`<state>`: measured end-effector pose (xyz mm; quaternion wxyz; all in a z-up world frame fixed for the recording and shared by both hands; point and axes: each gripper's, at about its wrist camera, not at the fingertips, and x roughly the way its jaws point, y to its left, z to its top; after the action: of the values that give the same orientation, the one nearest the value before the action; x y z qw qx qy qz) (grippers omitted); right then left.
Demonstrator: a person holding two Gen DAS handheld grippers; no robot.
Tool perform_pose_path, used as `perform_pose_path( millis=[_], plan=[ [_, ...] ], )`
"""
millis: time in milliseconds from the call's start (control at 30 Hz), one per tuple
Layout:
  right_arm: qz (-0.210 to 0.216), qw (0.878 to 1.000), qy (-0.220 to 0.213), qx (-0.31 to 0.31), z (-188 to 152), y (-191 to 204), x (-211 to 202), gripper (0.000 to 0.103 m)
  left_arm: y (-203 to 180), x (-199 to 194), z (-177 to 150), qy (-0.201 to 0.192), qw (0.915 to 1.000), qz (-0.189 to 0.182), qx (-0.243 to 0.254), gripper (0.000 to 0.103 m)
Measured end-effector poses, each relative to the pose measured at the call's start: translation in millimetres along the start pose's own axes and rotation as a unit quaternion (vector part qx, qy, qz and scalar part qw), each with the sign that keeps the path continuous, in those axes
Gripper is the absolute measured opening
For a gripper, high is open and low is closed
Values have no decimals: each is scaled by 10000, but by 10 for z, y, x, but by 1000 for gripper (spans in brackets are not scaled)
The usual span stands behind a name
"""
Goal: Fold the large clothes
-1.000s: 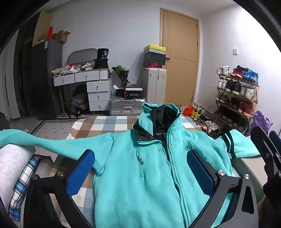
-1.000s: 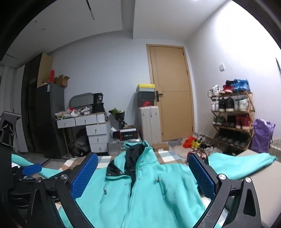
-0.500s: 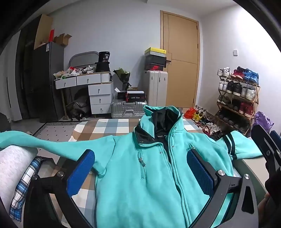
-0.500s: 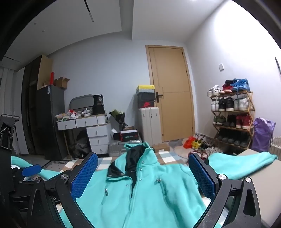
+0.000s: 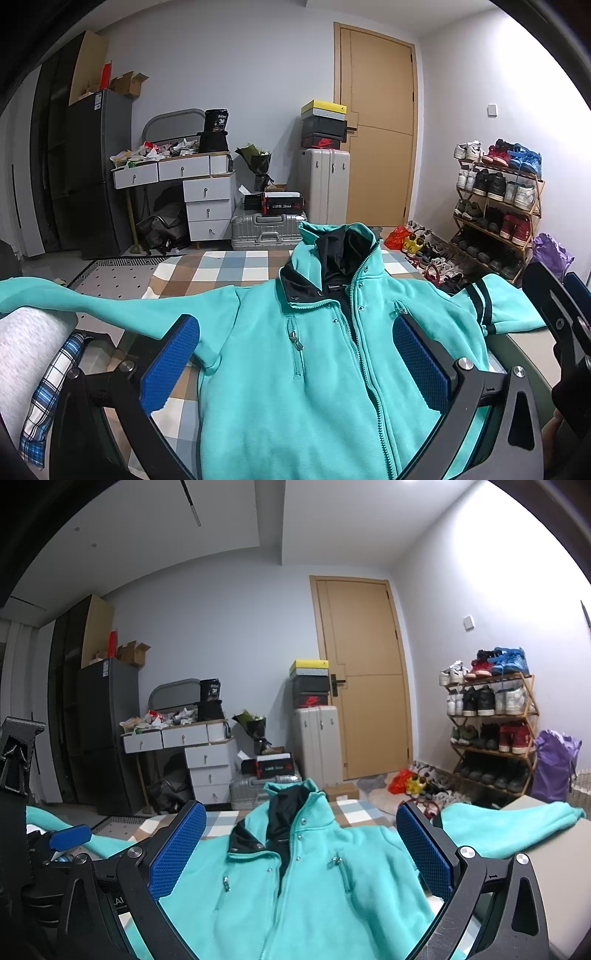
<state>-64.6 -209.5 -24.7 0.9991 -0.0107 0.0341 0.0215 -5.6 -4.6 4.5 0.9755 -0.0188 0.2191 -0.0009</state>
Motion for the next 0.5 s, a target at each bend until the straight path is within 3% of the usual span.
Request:
perform_pose_path(
  millis=[500],
  plan=[
    [10, 10000, 11, 70, -7, -20, 12, 103, -2, -1, -1, -5, 10000, 78, -11, 102]
  ],
)
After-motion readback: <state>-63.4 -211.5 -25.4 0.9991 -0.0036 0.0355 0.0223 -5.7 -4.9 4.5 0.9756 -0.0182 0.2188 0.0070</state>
